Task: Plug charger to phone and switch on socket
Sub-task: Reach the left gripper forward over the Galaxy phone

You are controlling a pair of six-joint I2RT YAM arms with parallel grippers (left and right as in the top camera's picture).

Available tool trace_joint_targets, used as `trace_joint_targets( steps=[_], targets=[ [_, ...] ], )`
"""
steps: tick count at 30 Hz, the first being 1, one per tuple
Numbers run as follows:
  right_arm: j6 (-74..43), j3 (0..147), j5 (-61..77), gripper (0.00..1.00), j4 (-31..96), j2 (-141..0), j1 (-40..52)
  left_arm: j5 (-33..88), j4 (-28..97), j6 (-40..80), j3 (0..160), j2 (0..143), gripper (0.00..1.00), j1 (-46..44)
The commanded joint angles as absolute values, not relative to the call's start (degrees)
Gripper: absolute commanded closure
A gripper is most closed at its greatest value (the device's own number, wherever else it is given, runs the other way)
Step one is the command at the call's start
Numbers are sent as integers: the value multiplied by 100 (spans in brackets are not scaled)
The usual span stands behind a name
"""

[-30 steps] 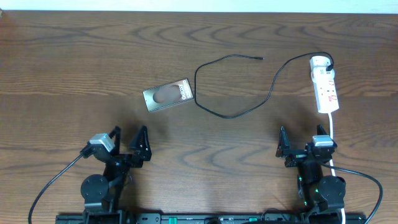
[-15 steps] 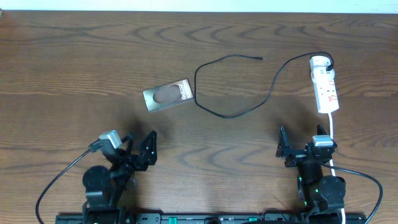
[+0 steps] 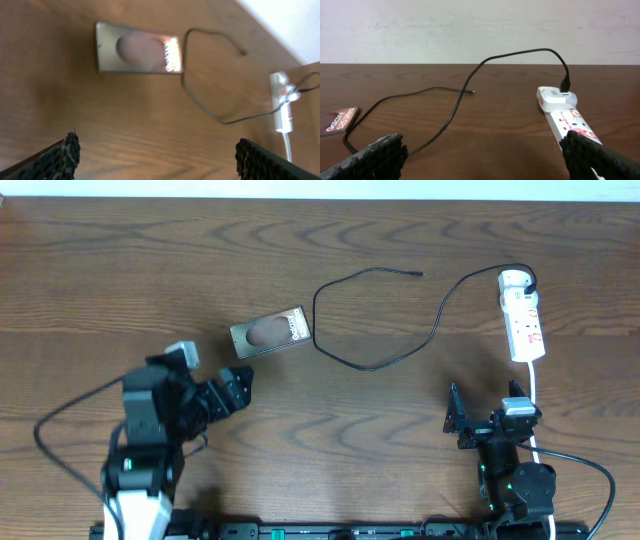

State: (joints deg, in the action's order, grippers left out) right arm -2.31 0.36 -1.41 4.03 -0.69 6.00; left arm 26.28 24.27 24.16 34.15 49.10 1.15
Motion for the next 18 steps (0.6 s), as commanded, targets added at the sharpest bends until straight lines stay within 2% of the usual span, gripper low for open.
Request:
trace_joint_targets(
  steps=[1, 10, 18],
  targets=[
    [-161, 32, -110, 1, 427, -38, 565, 2134, 2759, 2211, 4160, 5745, 2, -204],
    [-161, 32, -110, 1, 427, -38, 567, 130, 3736, 2974, 5535, 7216, 2, -1503],
    [-161, 32, -110, 1, 427, -38, 567, 646, 3264, 3203, 5789, 7749, 2, -1647]
  ],
)
